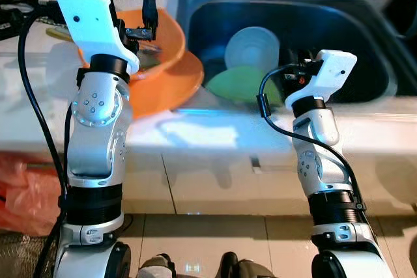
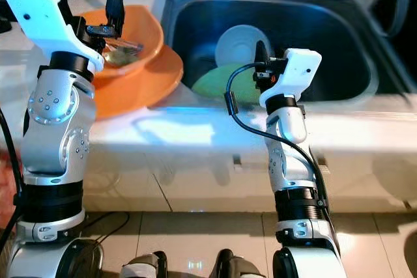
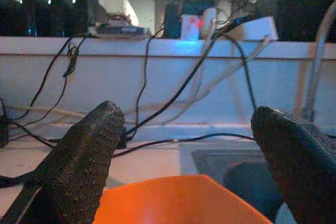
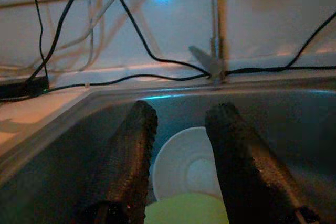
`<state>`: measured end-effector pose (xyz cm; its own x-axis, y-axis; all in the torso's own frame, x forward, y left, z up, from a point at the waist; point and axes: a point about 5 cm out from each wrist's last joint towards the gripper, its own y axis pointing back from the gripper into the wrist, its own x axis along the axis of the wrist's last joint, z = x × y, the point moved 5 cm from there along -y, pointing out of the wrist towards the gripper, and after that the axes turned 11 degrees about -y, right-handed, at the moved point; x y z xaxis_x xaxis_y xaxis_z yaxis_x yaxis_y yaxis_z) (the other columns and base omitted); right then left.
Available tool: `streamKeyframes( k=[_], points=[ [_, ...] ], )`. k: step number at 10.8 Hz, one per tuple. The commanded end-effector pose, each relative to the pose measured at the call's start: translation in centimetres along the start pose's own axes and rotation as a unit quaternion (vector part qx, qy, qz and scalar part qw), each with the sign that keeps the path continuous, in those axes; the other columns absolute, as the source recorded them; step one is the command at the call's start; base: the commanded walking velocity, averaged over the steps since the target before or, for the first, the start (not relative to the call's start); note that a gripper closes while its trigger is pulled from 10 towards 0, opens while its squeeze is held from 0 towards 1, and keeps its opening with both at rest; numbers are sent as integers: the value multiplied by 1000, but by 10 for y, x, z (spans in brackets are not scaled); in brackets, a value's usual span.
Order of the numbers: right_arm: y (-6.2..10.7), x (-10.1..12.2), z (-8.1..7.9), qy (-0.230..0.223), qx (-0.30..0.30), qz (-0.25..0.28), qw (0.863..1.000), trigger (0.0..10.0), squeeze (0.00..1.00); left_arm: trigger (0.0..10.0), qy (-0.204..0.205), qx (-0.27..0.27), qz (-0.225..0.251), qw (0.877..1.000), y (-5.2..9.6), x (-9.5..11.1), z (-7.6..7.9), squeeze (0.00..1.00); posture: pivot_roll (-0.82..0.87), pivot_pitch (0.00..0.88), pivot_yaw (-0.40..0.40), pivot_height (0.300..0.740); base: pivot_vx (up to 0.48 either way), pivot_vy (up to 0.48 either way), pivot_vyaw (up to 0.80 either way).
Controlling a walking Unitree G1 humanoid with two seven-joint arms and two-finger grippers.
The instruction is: Kitchen organization
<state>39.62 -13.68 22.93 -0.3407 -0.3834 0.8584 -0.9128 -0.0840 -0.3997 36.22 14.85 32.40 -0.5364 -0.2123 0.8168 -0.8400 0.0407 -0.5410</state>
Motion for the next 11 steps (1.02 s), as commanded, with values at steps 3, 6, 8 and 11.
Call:
streamKeyframes(
  k=[3, 6, 8, 11],
  points=[
    [1, -1, 2, -1, -4, -2, 1000, 10000, 0, 10000, -3, 2, 17, 1000, 0, 9, 0, 0, 145, 187, -41, 740, 444, 0, 0],
    [1, -1, 3, 0, -5, -1, 1000, 10000, 0, 10000, 6, 4, 33, 999, 0, 16, 1, 0, 144, 186, -41, 740, 0, 0, 0],
    [1, -2, 2, 0, -4, -2, 1000, 10000, 0, 10000, 11, 0, 34, 999, 0, 17, 3, 0, 143, 187, -43, 740, 0, 0, 0],
    [1, -3, 2, -1, -3, -3, 1000, 10000, 0, 10000, 17, -4, 36, 999, 0, 18, 5, 0, 143, 187, -43, 740, 0, 0, 0]
  ],
)
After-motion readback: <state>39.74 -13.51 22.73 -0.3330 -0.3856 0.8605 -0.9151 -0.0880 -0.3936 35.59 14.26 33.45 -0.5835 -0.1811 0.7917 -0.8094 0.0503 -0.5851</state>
